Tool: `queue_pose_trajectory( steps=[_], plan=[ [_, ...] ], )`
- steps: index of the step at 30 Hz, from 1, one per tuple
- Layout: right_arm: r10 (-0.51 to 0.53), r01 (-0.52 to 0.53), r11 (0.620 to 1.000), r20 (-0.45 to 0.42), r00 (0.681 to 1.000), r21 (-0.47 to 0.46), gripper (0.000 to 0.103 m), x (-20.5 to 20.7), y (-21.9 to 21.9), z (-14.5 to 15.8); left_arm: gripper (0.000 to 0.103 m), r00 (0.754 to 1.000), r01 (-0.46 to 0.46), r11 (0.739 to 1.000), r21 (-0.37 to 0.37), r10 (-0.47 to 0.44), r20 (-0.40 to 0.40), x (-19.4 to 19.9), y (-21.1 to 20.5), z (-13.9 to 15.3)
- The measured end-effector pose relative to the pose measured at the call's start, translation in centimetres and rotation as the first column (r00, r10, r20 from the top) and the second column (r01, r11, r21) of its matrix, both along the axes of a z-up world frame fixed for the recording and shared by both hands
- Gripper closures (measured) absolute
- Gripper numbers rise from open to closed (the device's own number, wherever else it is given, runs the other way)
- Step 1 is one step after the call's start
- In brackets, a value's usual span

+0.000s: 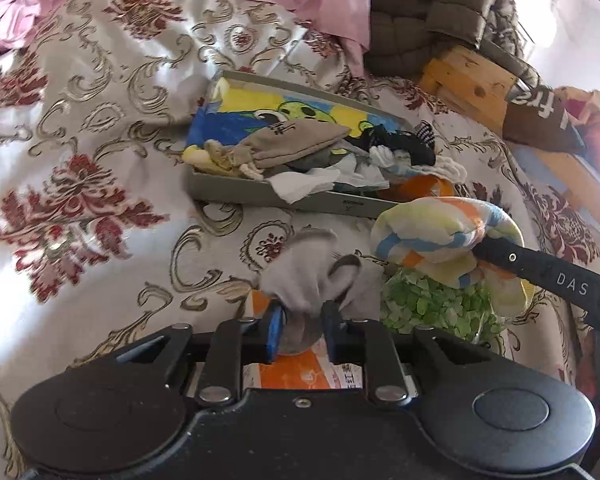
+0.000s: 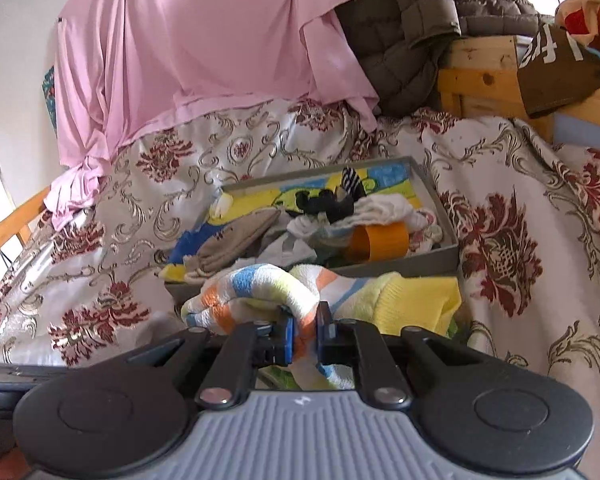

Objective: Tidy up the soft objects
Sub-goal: 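Lift the grey cloth and striped towel and carry them over the painting tray with both grippers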

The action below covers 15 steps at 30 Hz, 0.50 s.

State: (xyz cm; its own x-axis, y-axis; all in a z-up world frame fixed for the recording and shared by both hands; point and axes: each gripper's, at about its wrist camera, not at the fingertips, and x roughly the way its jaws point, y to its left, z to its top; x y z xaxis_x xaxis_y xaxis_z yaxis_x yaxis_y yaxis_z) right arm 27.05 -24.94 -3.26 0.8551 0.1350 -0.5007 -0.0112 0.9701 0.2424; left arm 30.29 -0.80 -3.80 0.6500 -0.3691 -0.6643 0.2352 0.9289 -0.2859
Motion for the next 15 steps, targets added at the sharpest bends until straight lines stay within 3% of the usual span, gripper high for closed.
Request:
queue_pose_trajectory(
  steps=[9,11,15],
  plan=[
    [0.008,-0.008,1.0,-0.013,1.0,0.009,0.091,0.1,0.2,0.0,0.068,0.995,0.077,0.992,0.096,-0.083,0.055,1.4,-2.4,-1.4],
    [0.011,-0.011,1.0,-0.017,1.0,0.005,0.091,0.2,0.3,0.0,0.07,0.995,0.078,0.992,0.097,-0.084,0.058,1.5,-2.4,-1.5],
    [0.02,-0.021,1.0,-0.026,0.999,-0.007,0.091,0.3,0.7,-0.1,0.084,0.993,0.08,0.987,0.141,-0.091,0.07,1.5,-2.6,-1.6]
  ],
)
